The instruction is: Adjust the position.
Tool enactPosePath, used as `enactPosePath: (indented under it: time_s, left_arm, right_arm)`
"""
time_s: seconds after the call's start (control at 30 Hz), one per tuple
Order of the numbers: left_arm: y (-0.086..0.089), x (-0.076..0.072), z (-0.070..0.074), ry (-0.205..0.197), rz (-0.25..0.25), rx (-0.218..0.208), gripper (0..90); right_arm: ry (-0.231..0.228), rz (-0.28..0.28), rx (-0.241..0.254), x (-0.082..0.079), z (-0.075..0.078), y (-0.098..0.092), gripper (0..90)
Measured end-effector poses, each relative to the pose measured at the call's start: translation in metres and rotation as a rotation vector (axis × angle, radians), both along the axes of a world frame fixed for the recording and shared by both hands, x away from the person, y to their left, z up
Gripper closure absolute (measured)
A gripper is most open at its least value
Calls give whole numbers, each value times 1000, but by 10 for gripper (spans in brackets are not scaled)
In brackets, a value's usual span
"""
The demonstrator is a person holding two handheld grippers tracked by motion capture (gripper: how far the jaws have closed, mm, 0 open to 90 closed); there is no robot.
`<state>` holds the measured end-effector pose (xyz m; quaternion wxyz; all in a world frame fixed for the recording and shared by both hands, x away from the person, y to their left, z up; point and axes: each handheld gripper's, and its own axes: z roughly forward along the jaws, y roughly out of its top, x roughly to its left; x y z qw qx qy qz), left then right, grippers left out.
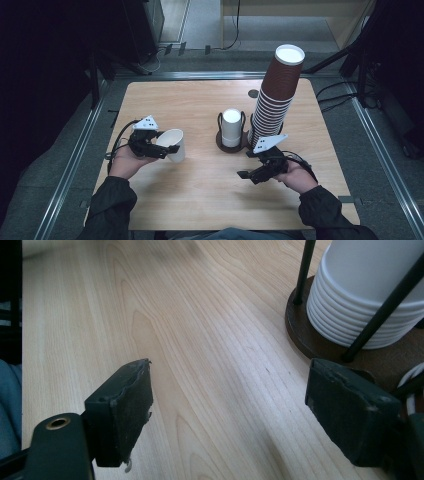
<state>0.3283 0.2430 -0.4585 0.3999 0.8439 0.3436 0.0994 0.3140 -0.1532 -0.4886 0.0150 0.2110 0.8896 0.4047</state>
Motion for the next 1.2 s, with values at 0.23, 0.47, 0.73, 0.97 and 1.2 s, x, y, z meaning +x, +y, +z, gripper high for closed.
enactPosePath:
  time_s: [0.23, 0.47, 0.73, 0.97, 1.2]
  left_arm:
    - [16, 12, -5, -7, 57, 20, 287]
    - [29, 23, -12, -9, 116, 27, 272]
    - [43, 29, -17, -17, 186, 36, 258]
    - [48, 34, -23, -12, 216, 40, 248]
    - [49, 36, -29, -7, 242, 56, 225]
  right_arm:
    - [-3, -6, -2, -1, -2, -2, 200]
    - [-2, -5, -8, -3, -3, -3, 201]
    - [-7, -4, -16, -3, -4, -3, 204]
    - [-12, -2, -13, -3, -4, -2, 206]
    - [-7, 2, -12, -4, -4, -2, 206]
